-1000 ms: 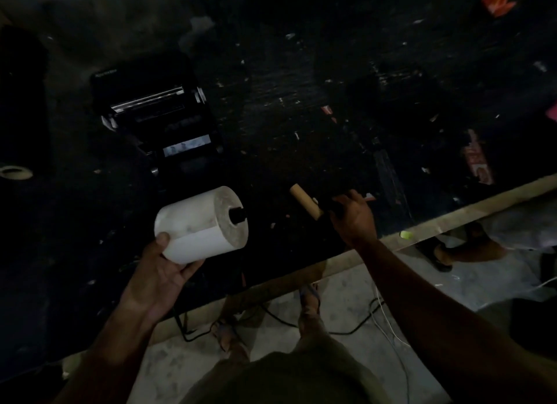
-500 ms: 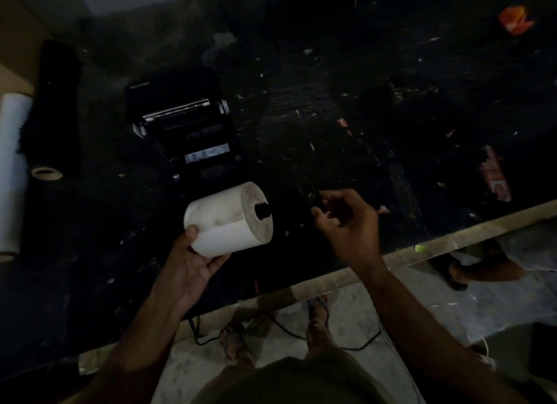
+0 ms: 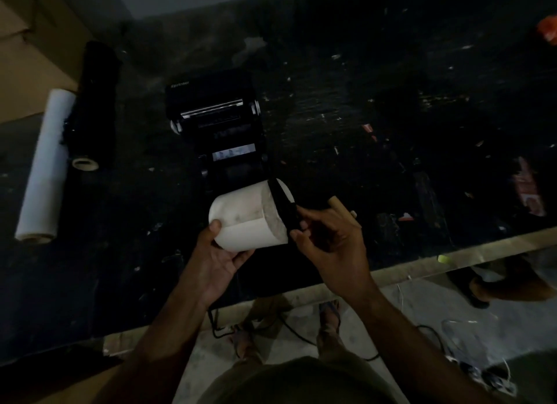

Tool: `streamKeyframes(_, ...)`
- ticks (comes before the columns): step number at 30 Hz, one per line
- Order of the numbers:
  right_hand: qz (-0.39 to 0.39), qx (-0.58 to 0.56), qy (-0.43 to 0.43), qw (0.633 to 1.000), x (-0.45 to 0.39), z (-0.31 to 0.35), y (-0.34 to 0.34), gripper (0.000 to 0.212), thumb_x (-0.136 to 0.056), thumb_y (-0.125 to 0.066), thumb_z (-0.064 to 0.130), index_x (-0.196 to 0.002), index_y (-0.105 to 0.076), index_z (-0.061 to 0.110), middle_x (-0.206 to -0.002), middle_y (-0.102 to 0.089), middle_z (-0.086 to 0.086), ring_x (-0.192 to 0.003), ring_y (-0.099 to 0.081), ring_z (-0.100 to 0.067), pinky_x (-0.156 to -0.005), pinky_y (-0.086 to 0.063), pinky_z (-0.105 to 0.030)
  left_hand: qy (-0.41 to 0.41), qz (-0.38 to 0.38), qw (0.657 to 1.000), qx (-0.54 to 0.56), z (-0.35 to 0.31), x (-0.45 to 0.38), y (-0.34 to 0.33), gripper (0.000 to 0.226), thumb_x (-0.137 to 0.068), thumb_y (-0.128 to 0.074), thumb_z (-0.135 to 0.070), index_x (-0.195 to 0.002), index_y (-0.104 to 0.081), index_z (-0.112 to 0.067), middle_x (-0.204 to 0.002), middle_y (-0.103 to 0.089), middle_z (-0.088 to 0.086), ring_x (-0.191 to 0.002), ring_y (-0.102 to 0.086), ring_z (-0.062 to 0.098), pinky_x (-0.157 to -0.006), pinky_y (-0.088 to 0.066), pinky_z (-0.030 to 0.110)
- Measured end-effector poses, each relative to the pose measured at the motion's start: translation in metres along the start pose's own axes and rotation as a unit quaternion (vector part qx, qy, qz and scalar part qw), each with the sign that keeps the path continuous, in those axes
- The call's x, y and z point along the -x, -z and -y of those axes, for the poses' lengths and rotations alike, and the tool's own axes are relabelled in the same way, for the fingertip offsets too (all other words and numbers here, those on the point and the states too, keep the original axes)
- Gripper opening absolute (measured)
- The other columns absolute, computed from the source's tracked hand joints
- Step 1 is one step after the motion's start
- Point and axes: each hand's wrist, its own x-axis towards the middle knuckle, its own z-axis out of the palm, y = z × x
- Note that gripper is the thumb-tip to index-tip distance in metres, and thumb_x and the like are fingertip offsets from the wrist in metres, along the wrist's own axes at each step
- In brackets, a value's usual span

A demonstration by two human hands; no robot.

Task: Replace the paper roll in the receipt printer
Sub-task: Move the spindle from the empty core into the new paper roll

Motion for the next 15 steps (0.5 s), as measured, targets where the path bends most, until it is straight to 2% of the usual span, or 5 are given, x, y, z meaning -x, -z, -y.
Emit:
streamKeyframes(3,0.012,-0.039,-0.031,0.999,0.0,-0.001,-0.002,0.037,-0.082,-0.081,0.007,-0.109,-0.073,0.032,-0.092,-0.068,-0.006,-0.084,-0.068,-0.01,-0.085,-0.054,-0.021,-0.007,0.001,1.0,0.002,0.001,0.001,0.002,0.051,-0.075,-0.071,-0.045,-0.119,-0.065,-0.018,-0.11,-0.079,0.006,-0.097,-0.077,0.021,-0.075,-0.064,0.036)
streamKeyframes(6,0.014,-0.052,-0.073,0.996,-0.005,-0.003,-0.001,0.029,-0.083,-0.081,0.013,-0.107,-0.075,0.027,-0.096,-0.071,-0.007,-0.088,-0.069,-0.008,-0.085,-0.053,-0.022,-0.012,-0.007,1.0,-0.012,-0.001,0.001,0.001,0.049,-0.077,-0.07,-0.042,-0.12,-0.065,-0.019,-0.111,-0.079,0.005,-0.099,-0.076,0.02,-0.078,-0.064,0.037)
streamKeyframes(9,0.009,-0.078,-0.125,0.989,-0.011,-0.004,-0.001,0.029,-0.087,-0.076,0.025,-0.115,-0.073,0.02,-0.099,-0.075,0.01,-0.095,-0.07,-0.003,-0.083,-0.053,-0.018,-0.019,-0.019,0.999,-0.042,-0.001,-0.001,-0.003,0.056,-0.071,-0.077,-0.042,-0.122,-0.064,-0.02,-0.111,-0.079,0.004,-0.098,-0.076,0.019,-0.079,-0.064,0.037)
streamKeyframes(12,-0.007,-0.052,-0.156,0.986,-0.013,-0.007,-0.004,0.047,-0.077,-0.076,0.055,-0.111,-0.071,0.023,-0.111,-0.073,-0.001,-0.106,-0.069,-0.011,-0.088,-0.057,-0.028,-0.043,-0.035,0.995,-0.082,0.002,-0.006,-0.011,0.039,-0.066,-0.082,-0.036,-0.102,-0.071,-0.025,-0.103,-0.079,0.001,-0.092,-0.077,0.017,-0.072,-0.064,0.034)
streamKeyframes(15,-0.022,-0.194,-0.256,0.947,-0.014,-0.014,-0.005,0.06,-0.067,-0.082,0.061,-0.107,-0.069,0.017,-0.114,-0.073,-0.001,-0.111,-0.069,-0.017,-0.087,-0.061,-0.044,-0.086,-0.045,0.983,-0.155,0.003,-0.007,-0.028,0.026,-0.056,-0.089,-0.04,-0.073,-0.072,-0.029,-0.09,-0.079,-0.006,-0.092,-0.077,0.016,-0.069,-0.062,0.03)
